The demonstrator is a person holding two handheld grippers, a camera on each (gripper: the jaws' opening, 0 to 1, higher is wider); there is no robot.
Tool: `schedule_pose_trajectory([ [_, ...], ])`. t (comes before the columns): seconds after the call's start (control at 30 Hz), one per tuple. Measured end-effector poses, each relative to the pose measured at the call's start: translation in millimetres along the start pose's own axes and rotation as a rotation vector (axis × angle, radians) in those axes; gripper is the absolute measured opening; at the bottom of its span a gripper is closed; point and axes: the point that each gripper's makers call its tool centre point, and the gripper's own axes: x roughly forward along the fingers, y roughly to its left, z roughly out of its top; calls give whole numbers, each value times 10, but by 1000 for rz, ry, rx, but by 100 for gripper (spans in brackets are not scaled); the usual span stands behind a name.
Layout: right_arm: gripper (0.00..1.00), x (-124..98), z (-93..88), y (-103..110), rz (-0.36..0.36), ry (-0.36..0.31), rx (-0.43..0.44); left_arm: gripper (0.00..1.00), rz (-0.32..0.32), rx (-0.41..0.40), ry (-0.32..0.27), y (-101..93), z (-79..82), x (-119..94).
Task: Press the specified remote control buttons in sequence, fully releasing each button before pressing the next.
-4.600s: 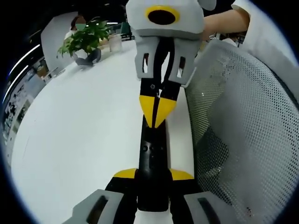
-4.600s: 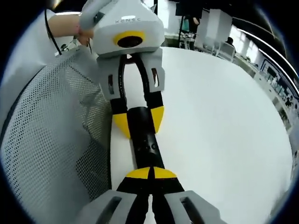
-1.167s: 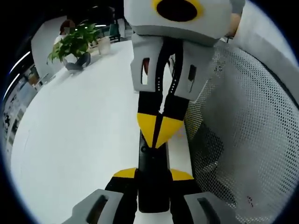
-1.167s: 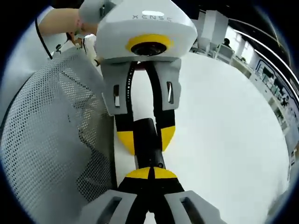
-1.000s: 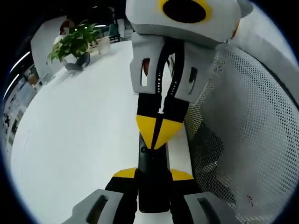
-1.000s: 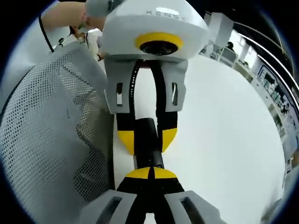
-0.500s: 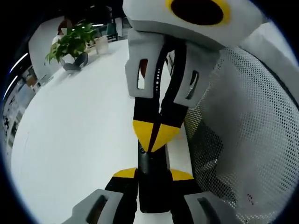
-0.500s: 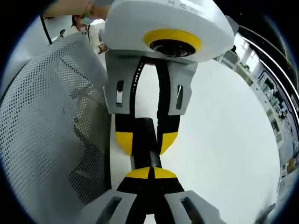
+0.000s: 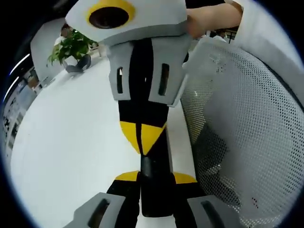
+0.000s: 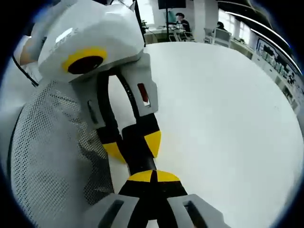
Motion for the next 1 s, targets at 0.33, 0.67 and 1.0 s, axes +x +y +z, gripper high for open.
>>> schedule_pose_trajectory([
  [0.33,0,33,-7,-8,-12,56,-10,23,-10,-11,-11,3,8,-1],
  [0.67,0,1,-8,-4,-47,-18,-21,23,2,-7,-11,0,9,-1],
  [1.0,0,17,67,195,-5,-36,-60,23,7,-16,-30,7,8,1],
])
